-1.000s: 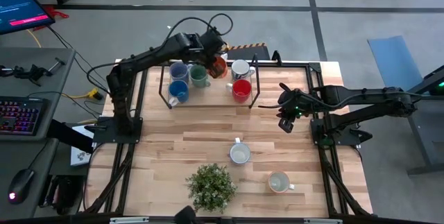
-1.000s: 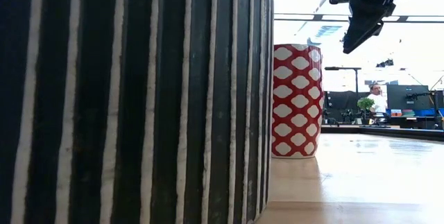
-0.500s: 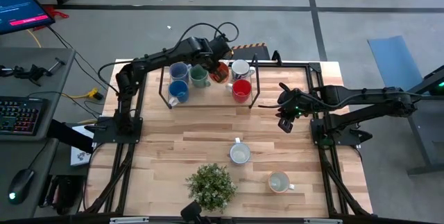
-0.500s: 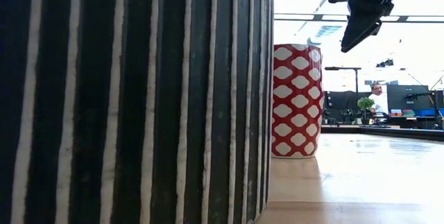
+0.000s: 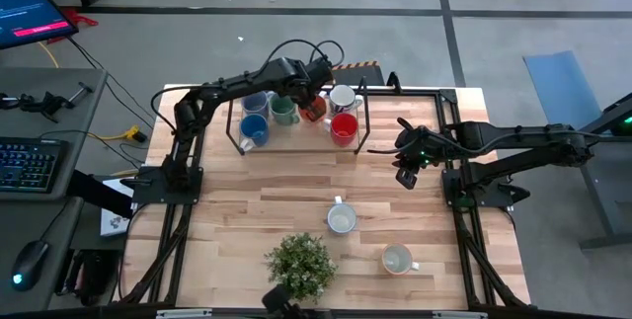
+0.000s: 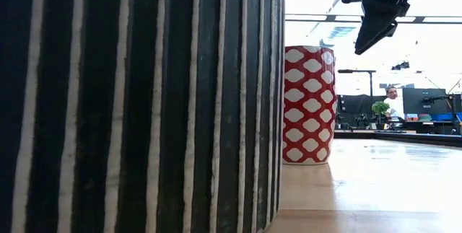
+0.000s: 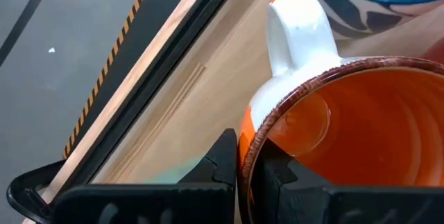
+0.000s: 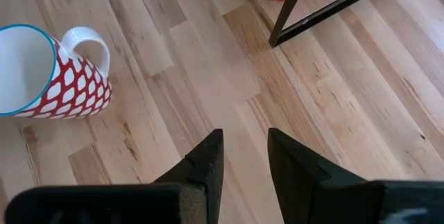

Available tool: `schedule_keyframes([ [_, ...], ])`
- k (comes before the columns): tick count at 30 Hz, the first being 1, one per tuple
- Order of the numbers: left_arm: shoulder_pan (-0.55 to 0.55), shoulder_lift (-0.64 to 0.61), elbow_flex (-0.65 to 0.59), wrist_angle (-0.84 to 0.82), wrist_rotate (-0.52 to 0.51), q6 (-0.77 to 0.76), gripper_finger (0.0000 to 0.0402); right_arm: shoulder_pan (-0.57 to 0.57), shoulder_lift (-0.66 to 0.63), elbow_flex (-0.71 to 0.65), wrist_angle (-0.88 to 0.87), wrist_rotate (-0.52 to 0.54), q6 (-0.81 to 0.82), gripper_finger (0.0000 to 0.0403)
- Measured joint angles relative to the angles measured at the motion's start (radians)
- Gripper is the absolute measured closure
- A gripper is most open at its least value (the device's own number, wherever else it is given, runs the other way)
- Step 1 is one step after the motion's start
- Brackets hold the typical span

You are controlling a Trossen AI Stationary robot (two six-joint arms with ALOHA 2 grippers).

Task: Place coffee mugs
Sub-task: Put the orange mug on the shelf

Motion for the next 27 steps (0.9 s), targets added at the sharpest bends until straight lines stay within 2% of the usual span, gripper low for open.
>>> schedule_keyframes([
  [14, -0.004, 0.015, -0.008, 0.003, -0.017, -0.025, 0.0397, 0.001, 0.0, 0.0, 0.005, 0.0, 0.001, 0.0311],
  [27, -0.003, 0.013, -0.01, 0.001, -0.016, -0.032, 0.0385, 0.051, 0.0, 0.0, 0.03, 0.002, 0.004, 0.0311],
])
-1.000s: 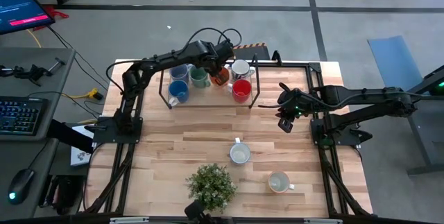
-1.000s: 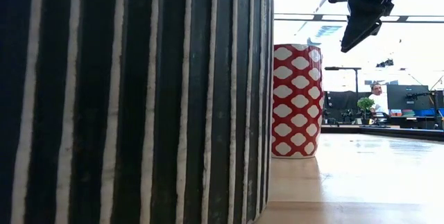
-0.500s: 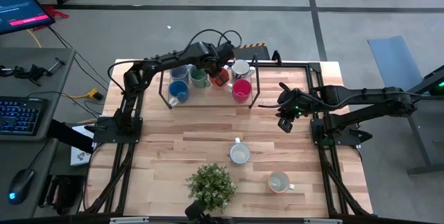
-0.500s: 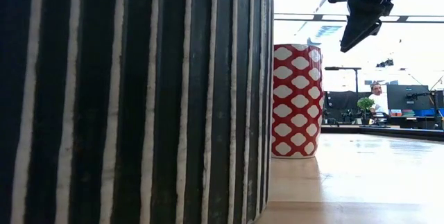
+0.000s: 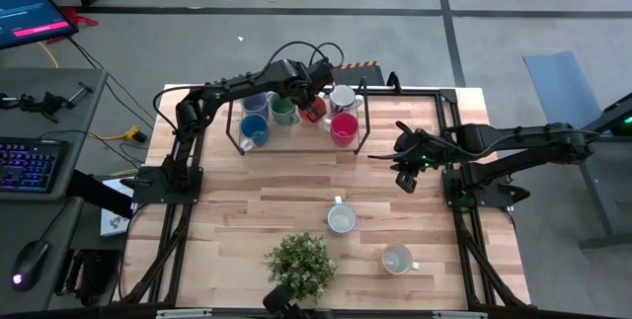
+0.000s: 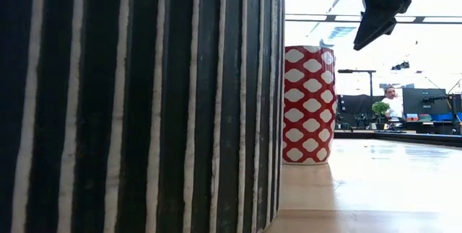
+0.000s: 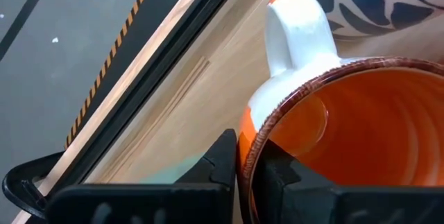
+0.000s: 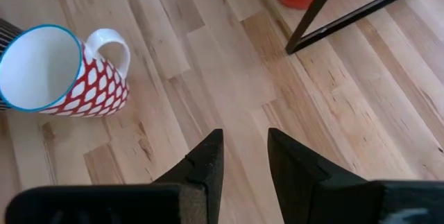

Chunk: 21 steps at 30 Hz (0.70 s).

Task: Place coffee mugs
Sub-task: Put the orange mug on the shelf

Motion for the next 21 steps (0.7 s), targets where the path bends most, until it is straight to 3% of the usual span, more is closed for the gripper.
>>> schedule_keyframes([
  [21, 0.0, 0.0, 0.0, 0.09, 0.032, 0.035, 0.0371, 0.059, 0.0, 0.0, 0.0, 0.016, 0.05, 0.0311],
])
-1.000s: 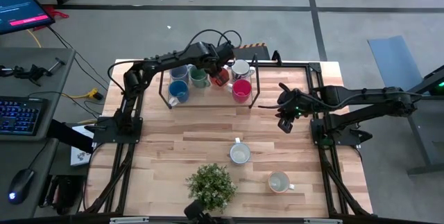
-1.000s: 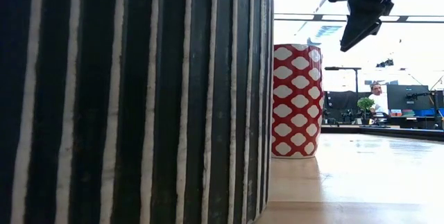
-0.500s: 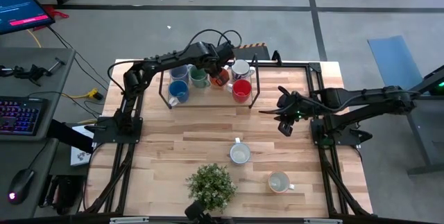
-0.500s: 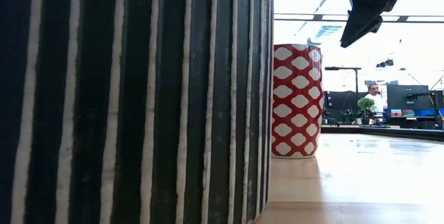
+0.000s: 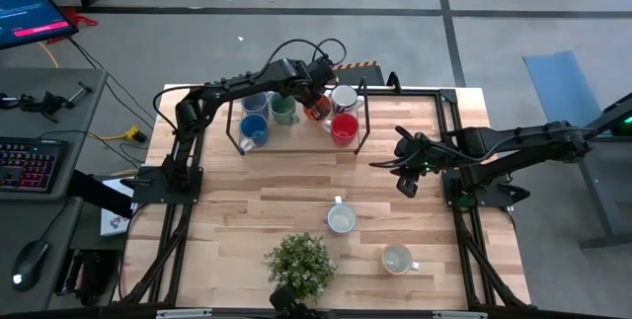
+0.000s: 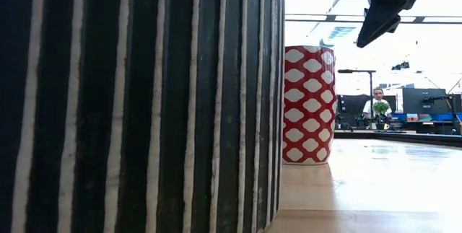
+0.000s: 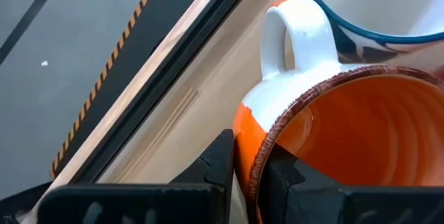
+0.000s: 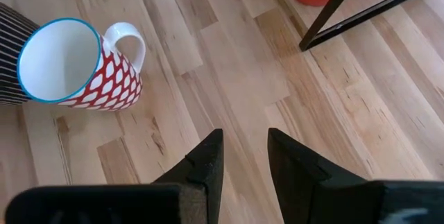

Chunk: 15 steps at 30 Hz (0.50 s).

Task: Place coffee mugs
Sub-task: Put the orange mug on the shelf

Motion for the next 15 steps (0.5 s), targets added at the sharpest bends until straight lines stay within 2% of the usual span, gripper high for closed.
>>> schedule_keyframes([
  [15, -0.001, 0.0, 0.0, -0.044, 0.003, 0.003, 0.0371, 0.0, 0.0, 0.0, 0.0, 0.001, 0.001, 0.0311],
])
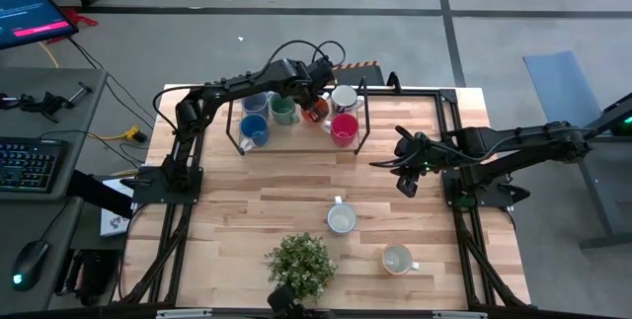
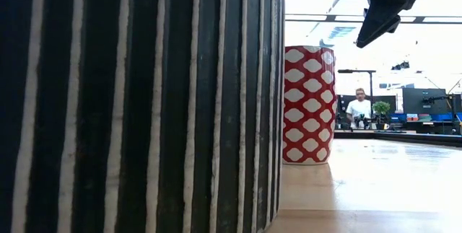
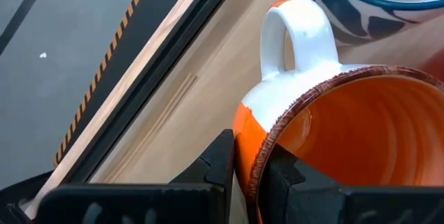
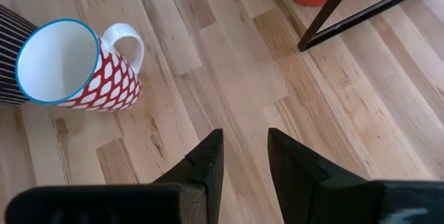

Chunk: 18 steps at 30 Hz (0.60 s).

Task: Place coffee mugs
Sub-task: Put the orange mug on the shelf

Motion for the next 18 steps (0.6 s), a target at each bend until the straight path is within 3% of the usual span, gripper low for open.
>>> schedule_keyframes([
  [18, 0.002, 0.0, 0.0, 0.0, 0.02, 0.04, 0.0371, 0.0, 0.0, 0.0, 0.0, 0.001, 0.025, 0.0311],
])
